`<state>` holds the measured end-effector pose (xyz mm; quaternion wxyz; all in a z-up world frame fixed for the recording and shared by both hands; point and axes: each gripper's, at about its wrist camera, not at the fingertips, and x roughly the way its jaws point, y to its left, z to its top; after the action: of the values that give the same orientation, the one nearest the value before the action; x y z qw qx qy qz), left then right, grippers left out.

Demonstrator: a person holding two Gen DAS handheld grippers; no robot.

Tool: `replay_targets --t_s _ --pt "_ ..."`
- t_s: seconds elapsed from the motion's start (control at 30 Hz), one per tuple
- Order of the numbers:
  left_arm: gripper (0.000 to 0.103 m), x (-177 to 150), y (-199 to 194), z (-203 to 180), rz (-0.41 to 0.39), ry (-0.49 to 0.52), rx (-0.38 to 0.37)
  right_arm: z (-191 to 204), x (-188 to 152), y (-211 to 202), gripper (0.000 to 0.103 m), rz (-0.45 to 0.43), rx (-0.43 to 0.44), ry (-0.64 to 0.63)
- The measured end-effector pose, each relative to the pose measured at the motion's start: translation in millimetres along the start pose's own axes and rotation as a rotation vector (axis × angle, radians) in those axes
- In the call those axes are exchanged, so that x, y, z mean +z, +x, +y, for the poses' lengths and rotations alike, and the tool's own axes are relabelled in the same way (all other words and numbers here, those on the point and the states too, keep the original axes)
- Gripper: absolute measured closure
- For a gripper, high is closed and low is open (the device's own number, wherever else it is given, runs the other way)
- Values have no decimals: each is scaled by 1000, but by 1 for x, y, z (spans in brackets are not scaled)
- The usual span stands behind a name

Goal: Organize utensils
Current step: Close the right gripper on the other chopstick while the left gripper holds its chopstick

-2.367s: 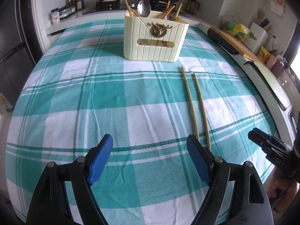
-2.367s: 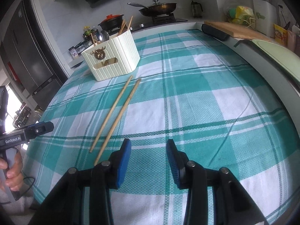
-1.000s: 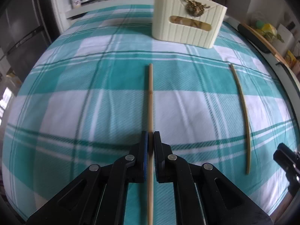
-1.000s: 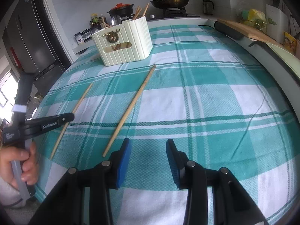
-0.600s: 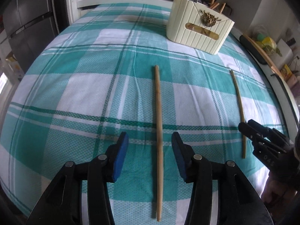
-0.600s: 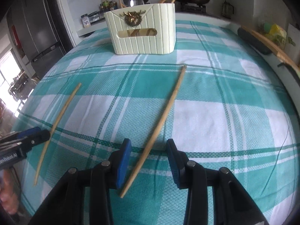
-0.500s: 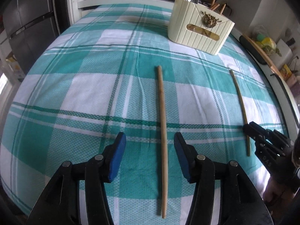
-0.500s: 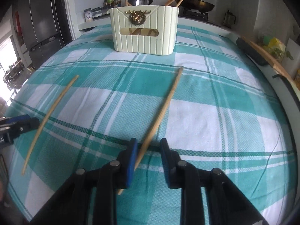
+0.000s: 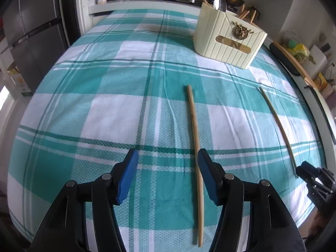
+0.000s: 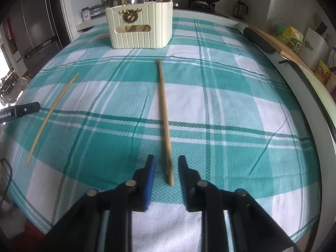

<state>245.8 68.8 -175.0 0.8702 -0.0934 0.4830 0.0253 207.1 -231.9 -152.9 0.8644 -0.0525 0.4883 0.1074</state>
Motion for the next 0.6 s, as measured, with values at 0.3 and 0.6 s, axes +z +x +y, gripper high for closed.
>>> replay_targets --t_s 0.3,0.6 --pt "36 10 -3 -7 -32 62 72 0 37 5 63 -18 67 -33" --pt "34 14 5 -7 -16 76 67 0 55 19 63 3 72 -42"
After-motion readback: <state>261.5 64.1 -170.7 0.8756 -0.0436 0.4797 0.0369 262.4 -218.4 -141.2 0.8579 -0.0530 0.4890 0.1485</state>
